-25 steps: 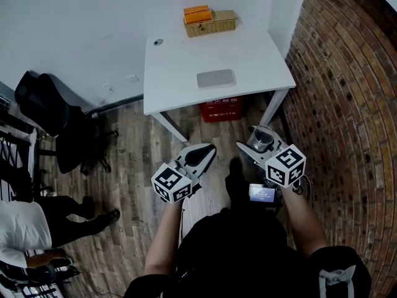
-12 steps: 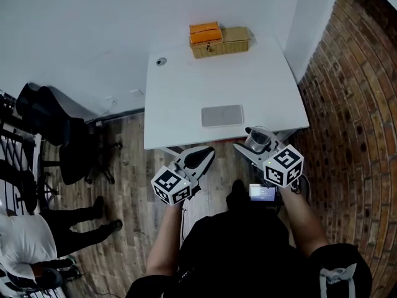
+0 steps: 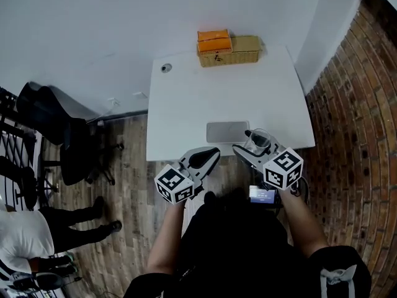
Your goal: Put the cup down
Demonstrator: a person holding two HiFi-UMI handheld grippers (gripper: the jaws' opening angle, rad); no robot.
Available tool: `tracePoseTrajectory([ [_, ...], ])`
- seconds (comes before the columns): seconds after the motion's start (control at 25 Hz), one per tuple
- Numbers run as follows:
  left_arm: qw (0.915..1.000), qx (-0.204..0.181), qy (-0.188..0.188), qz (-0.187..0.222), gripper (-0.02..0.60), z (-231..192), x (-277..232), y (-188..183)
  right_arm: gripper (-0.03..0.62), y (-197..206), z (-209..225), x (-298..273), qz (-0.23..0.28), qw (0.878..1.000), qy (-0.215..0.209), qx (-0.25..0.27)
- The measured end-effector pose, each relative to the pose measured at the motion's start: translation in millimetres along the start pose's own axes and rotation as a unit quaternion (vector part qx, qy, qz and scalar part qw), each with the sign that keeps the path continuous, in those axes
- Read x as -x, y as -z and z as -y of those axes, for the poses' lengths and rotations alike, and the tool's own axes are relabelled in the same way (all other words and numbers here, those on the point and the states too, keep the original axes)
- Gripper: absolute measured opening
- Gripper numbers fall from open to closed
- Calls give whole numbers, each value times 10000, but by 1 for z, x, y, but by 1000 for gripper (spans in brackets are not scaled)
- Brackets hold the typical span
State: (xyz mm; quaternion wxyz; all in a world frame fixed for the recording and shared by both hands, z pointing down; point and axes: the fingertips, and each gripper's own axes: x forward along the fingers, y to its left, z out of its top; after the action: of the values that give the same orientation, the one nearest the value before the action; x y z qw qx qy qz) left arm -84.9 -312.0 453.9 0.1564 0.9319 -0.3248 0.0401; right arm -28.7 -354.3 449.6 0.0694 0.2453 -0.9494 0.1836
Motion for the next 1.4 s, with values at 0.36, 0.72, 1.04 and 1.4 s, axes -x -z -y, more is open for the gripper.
tracePoseTrajectory([
  [0.36,9993,-99,338,-79,11,-27,7,-13,273,-20,-5,-27,210,9996,212,25],
  [0.72,9984,-116,540,-104,11,-30,2,-15,273,-24,-4,-31,258,9991,342,21],
  [1.04,9987,-73,490,-102,11,-32,3,-13,273,-19,-3,-32,171,9995,278,31],
  [1.4,9998,126,163,-46,11,-50,17,-7,273,-3,23,-44,-224,9994,212,178],
])
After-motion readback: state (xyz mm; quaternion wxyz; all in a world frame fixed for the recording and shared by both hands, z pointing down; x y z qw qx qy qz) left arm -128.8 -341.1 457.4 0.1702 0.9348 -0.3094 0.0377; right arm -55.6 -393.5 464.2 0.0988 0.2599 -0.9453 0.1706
